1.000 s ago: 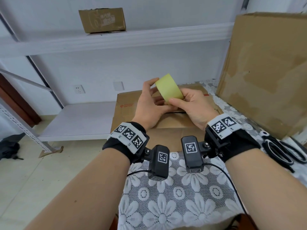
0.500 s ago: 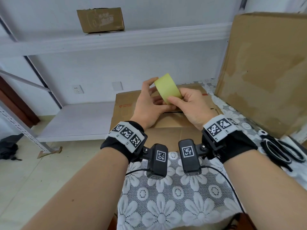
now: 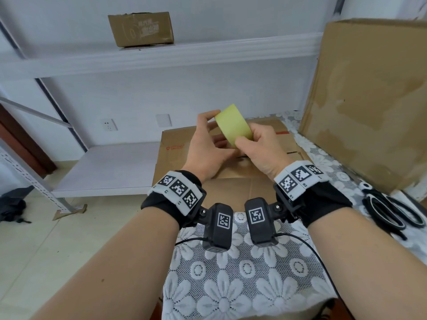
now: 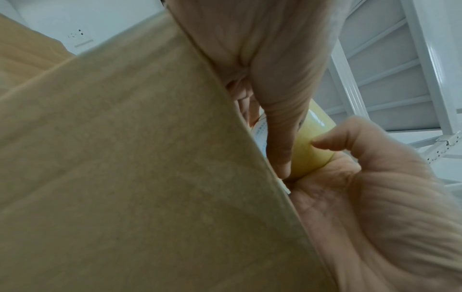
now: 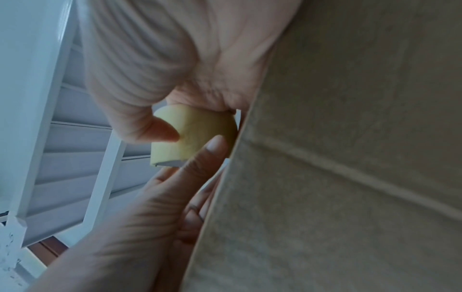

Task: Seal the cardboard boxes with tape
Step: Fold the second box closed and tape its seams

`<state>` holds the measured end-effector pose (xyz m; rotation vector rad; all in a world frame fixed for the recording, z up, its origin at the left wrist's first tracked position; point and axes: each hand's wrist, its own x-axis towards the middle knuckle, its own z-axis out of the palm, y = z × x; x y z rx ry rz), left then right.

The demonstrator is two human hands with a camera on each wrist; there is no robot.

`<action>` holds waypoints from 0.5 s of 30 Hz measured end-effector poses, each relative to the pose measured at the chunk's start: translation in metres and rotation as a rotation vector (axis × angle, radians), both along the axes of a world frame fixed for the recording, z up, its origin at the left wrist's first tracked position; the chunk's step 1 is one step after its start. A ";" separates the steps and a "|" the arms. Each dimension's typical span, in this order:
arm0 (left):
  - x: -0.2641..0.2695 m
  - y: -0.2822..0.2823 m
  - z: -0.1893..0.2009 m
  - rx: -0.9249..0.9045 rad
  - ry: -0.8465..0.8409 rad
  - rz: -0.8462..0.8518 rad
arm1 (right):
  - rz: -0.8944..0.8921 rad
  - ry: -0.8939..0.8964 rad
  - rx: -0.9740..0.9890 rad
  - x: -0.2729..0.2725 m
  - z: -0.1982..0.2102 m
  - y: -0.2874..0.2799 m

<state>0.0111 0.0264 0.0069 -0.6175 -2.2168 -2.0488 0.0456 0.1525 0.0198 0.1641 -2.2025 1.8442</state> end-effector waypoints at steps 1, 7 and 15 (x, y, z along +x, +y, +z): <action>0.000 0.000 0.000 -0.003 0.001 0.001 | -0.001 0.005 0.014 0.000 0.000 0.000; -0.002 -0.001 -0.001 0.010 -0.009 0.017 | -0.024 0.027 0.076 0.001 0.000 0.000; -0.004 -0.001 -0.003 -0.010 -0.003 0.019 | -0.033 0.032 0.093 -0.001 -0.003 0.001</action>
